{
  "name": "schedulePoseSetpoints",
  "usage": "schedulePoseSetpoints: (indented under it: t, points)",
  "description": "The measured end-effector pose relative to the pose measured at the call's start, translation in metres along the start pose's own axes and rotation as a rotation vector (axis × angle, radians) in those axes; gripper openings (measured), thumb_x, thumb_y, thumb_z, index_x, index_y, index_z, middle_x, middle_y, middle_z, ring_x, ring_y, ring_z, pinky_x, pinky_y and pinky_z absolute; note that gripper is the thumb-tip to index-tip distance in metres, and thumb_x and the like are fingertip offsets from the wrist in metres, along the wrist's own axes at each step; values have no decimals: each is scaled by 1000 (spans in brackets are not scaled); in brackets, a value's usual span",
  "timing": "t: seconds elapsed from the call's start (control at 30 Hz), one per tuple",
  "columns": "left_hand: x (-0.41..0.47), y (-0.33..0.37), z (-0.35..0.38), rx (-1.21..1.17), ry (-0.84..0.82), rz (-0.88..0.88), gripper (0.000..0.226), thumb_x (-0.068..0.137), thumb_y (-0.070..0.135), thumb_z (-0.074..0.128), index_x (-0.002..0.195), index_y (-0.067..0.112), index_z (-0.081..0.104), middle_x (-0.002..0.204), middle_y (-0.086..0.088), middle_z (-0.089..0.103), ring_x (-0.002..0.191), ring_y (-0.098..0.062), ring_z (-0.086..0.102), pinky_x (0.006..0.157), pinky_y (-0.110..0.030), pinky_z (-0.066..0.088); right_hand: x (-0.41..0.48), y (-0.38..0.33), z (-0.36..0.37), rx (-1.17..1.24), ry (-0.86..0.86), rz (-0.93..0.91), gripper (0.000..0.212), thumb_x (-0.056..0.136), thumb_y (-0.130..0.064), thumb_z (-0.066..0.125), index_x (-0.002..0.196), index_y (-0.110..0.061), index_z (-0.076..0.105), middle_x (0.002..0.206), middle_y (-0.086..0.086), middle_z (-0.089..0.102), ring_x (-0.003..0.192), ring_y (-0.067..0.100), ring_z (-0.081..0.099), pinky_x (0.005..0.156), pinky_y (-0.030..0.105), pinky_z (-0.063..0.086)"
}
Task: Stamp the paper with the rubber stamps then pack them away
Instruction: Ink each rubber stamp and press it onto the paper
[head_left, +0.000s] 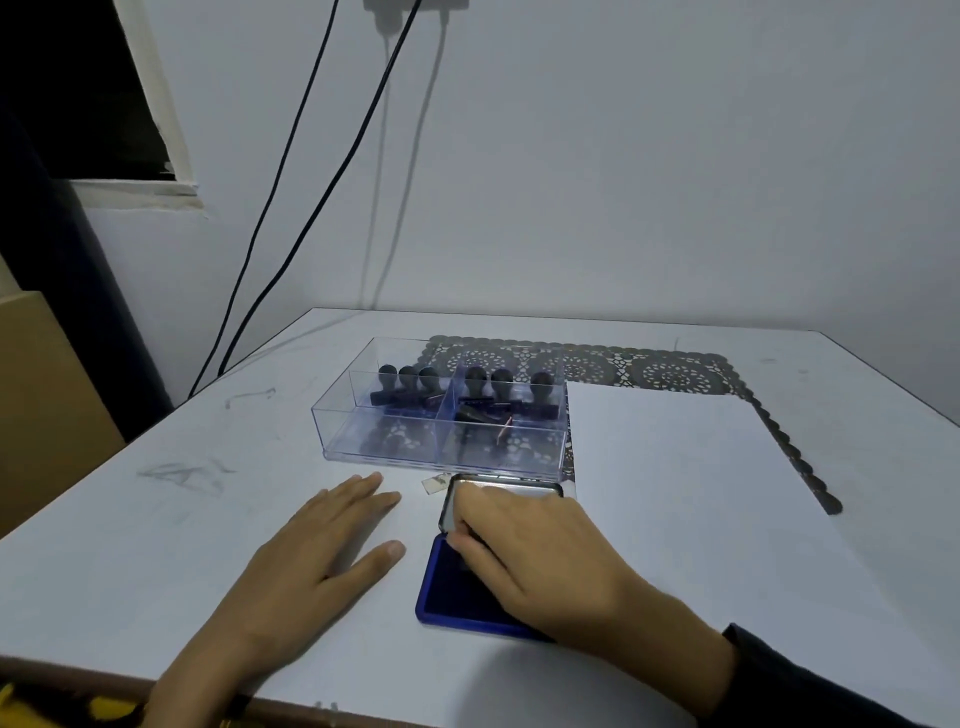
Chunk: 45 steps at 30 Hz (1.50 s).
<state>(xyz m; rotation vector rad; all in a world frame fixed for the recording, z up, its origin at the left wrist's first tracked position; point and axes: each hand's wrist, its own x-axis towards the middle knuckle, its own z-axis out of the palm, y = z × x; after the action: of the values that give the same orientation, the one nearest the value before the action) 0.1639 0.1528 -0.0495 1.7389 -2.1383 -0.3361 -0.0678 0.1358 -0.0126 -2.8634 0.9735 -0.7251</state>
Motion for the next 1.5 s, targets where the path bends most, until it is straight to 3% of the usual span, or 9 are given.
schedulePoseSetpoints:
  t: [0.33,0.5,0.6,0.73,0.83,1.0,1.1,1.3,1.5]
  points:
    - [0,-3,2,-43,13,0,49,84,72,34,131,64,27,132,53,0,121,30,-10,107,-14,3,-4,-5,11,-41,7,110,22,91,-42,10,97,-27,25,98,-1,60,77,30,58,65,42,46]
    - [2,-6,3,-101,23,-19,52,82,72,40,132,62,33,135,52,7,136,14,7,111,-21,13,-1,-5,0,-39,5,112,14,101,-35,28,98,-23,34,93,-3,62,75,24,56,66,39,43]
    - [2,-10,5,-169,55,-10,53,80,74,47,130,65,34,135,52,19,135,12,19,110,-24,24,5,8,-18,200,-74,197,14,99,-39,39,94,-26,43,84,-5,62,70,16,52,66,35,41]
    - [6,18,-7,-330,283,100,43,79,67,51,119,52,55,127,39,49,121,13,43,95,-14,38,13,53,-66,606,299,331,9,94,-27,56,88,-23,52,66,-18,57,55,-2,46,56,17,38]
    - [17,67,-19,-332,286,337,35,88,53,48,118,41,61,123,28,58,118,6,51,94,-11,39,24,106,-102,564,528,455,13,87,-21,60,76,-18,54,57,-15,53,52,5,41,57,24,33]
    - [78,132,-8,97,97,672,38,93,44,40,121,28,61,122,16,59,116,-1,50,105,-20,31,43,179,-76,333,546,601,34,95,-36,52,73,-10,48,70,15,58,57,18,41,59,32,32]
    - [116,144,12,380,45,711,40,95,39,43,126,18,58,128,3,57,126,-14,44,119,-36,4,45,201,-44,94,407,558,36,98,-43,43,77,-14,45,61,8,55,53,21,46,52,32,31]
    - [138,144,29,608,-61,706,48,92,50,40,118,18,65,117,0,66,127,-24,41,100,-47,-32,63,229,-19,-65,275,457,24,101,-34,36,85,-17,41,58,3,54,49,20,45,49,32,30]
    - [148,130,40,558,-5,740,43,81,61,40,83,36,73,77,23,70,97,-9,64,105,-58,18,66,240,-6,-111,226,436,18,99,-29,37,83,-21,38,59,0,51,52,22,44,51,38,34]
